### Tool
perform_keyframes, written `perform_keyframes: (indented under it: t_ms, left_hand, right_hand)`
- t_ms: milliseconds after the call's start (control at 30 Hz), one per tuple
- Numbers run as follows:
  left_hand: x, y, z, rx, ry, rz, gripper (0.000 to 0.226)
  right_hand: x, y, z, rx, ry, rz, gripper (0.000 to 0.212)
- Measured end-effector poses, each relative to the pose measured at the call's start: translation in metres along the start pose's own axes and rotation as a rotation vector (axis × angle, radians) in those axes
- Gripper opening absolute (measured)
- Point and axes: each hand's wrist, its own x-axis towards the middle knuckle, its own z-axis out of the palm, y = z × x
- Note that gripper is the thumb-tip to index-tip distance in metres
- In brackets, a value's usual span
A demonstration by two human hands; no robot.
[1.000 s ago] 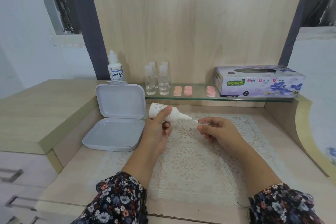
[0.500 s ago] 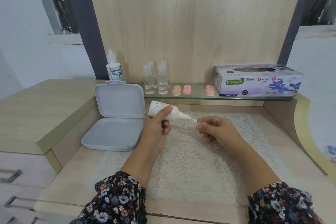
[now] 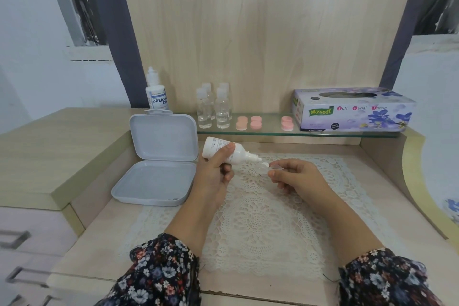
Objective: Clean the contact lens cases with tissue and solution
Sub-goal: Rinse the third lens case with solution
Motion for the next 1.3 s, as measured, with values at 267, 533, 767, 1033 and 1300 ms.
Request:
perform_keyframes:
  t_ms: [267,533,767,1033,1300]
  left_hand:
    - [0.0001,0.0002,0.0002,-0.002,0.001,-0.008,0.029]
    - [-0.0005,0.0004,-0.0010,-0.007,-0.023,-0.013,0.038]
    - [0.0000,0.0007,-0.0007,-0.024,-0.021,-0.008,0.047]
    - [-0.0003,0.0007,-0.0004,-0.018,-0.032,-0.009,0.052]
    - [-0.0008,0.0014,-0.0010,-0.022,-0.035,-0.009,0.056]
  right_hand:
    - [0.0006,0.0005,0.0001,0.007,-0.005,-0.006,0.015]
    - [0.0009,-0.0001,0.0002,0.005,-0.006,0.000,0.016]
    - [0.0005,-0.0002,-0.0002,0.003,-0.012,0.003,0.016]
    - [-0.0001,-0.0009,-0.0001,-0.001,-0.012,0.003,0.016]
    - [0.0002,-0.0003,-0.0007,0.004,-0.013,0.000,0.016]
